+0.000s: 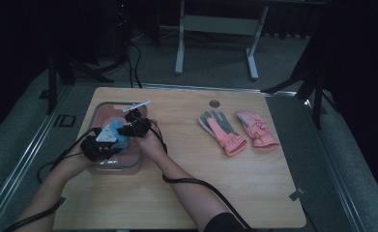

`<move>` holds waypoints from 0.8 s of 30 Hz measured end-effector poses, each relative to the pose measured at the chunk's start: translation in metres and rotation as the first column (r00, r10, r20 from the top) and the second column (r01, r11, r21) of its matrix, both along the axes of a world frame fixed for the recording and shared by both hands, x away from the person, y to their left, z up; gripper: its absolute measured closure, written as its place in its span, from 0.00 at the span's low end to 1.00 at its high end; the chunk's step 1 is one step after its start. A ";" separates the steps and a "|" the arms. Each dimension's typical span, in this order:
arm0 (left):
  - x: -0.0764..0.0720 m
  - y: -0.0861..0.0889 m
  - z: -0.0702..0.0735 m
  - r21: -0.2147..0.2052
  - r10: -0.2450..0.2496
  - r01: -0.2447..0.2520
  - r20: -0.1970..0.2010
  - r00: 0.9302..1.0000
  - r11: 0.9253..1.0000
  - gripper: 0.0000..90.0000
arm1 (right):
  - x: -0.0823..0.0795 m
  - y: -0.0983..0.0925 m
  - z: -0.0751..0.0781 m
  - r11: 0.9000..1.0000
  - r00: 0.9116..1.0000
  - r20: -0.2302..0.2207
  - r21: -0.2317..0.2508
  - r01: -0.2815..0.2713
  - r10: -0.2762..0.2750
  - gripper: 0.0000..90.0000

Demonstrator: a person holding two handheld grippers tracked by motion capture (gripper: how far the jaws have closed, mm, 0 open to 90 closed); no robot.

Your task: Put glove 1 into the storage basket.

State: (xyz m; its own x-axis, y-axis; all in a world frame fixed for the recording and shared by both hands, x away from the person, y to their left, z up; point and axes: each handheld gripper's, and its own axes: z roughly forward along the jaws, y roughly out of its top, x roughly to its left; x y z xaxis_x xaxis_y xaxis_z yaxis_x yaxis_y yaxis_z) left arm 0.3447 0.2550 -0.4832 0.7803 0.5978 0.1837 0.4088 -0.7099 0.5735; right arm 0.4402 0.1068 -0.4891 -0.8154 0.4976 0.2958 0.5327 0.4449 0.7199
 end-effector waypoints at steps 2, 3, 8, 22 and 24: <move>0.006 -0.003 -0.001 0.030 -0.008 0.008 -0.019 1.000 1.000 0.87 | 0.004 0.003 -0.002 1.000 1.000 -0.024 -0.015 0.007 -0.007 0.84; 0.008 -0.003 -0.001 0.028 -0.012 0.013 -0.029 0.999 1.000 0.87 | 0.005 0.003 -0.002 1.000 1.000 -0.028 -0.014 0.012 -0.013 0.83; 0.018 -0.010 -0.005 0.083 -0.016 0.022 -0.078 0.997 0.996 0.86 | 0.007 0.001 -0.003 0.999 0.999 -0.022 -0.019 0.030 -0.031 0.62; 0.026 -0.005 -0.002 0.025 0.115 -0.114 -0.100 0.988 0.993 0.30 | 0.011 -0.037 0.018 0.987 0.998 -0.024 0.150 0.059 -0.055 0.40; 0.023 -0.001 0.002 -0.014 0.112 -0.114 -0.078 0.991 0.993 0.18 | 0.010 -0.042 0.021 0.988 0.999 -0.020 0.150 0.042 -0.039 0.33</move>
